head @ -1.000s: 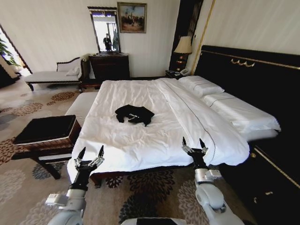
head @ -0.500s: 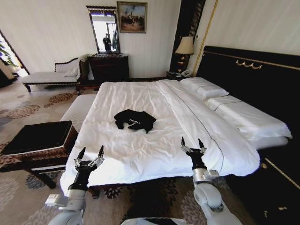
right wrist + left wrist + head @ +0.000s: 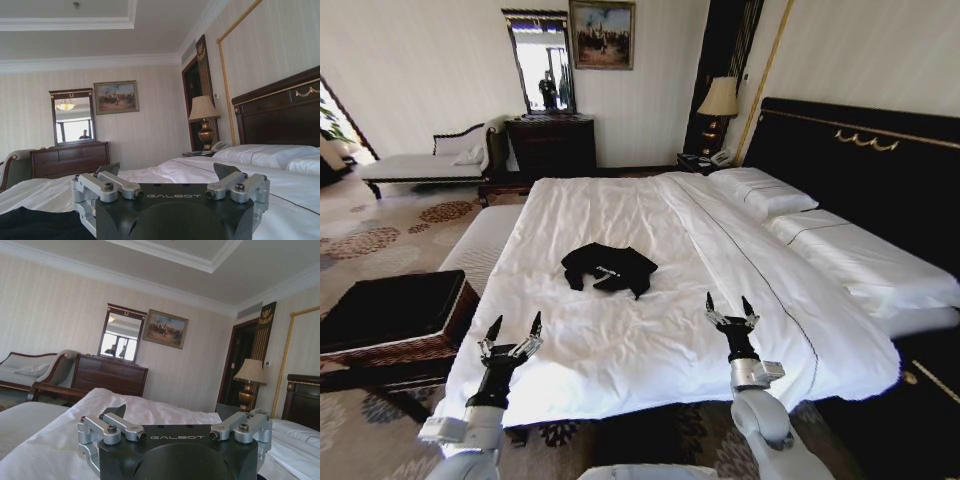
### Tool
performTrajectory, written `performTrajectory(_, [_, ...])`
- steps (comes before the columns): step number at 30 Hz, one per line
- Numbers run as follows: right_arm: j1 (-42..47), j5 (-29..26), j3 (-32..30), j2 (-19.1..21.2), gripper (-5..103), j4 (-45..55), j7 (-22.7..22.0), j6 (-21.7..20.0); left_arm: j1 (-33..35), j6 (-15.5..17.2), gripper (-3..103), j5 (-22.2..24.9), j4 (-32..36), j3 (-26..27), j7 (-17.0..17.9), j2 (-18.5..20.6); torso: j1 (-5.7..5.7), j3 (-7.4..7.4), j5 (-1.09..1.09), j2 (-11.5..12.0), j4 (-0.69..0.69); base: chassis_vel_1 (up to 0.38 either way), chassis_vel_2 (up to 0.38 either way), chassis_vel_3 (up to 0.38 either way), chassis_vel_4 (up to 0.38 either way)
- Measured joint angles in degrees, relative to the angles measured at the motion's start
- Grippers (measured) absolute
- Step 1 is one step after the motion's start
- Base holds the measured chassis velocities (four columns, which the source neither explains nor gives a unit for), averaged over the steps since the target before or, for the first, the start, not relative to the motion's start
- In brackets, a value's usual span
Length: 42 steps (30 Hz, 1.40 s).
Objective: Fold the clothes on the bed and place them into the basket.
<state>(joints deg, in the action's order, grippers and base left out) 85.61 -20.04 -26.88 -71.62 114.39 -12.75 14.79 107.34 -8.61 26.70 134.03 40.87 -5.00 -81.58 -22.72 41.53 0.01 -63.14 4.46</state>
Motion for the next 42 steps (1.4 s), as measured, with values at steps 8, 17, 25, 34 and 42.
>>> performTrajectory(8, [-0.6,-0.6,0.6,-0.3,100,-0.6,0.6,1.8,-0.1,0.0,100,-0.2,-0.2,0.0,-0.1,-0.1,0.05,-0.02,-0.01,0.0,0.00,0.000,0.000,0.000,0.000])
performTrajectory(17, [-0.6,1.0,0.6,-0.8,100,-1.4,0.3,1.8,0.0,-0.2,100,-0.1,-0.5,0.4,-0.2,0.3,0.03,-0.01,-0.01,0.0,0.00,0.000,0.000,0.000,0.000])
performTrajectory(25, [-0.7,1.5,1.1,-1.1,100,-1.9,-0.4,1.6,0.2,-0.4,100,0.0,-0.5,0.7,-0.3,0.7,0.04,-0.01,-0.01,0.0,0.00,0.000,0.014,0.002,-0.019])
performTrajectory(34, [-1.3,1.4,1.5,-1.3,100,-2.5,-0.8,2.1,0.2,-0.4,100,0.0,-0.7,0.9,-0.3,1.1,0.01,0.00,-0.01,0.0,0.00,-0.023,0.060,0.028,-0.072])
performTrajectory(42, [-1.8,1.3,1.8,-1.6,100,-3.4,-0.7,2.9,-0.2,-0.2,100,-1.1,-2.5,0.9,-0.3,1.1,0.02,0.00,-0.01,0.0,0.00,0.000,0.000,0.000,0.000])
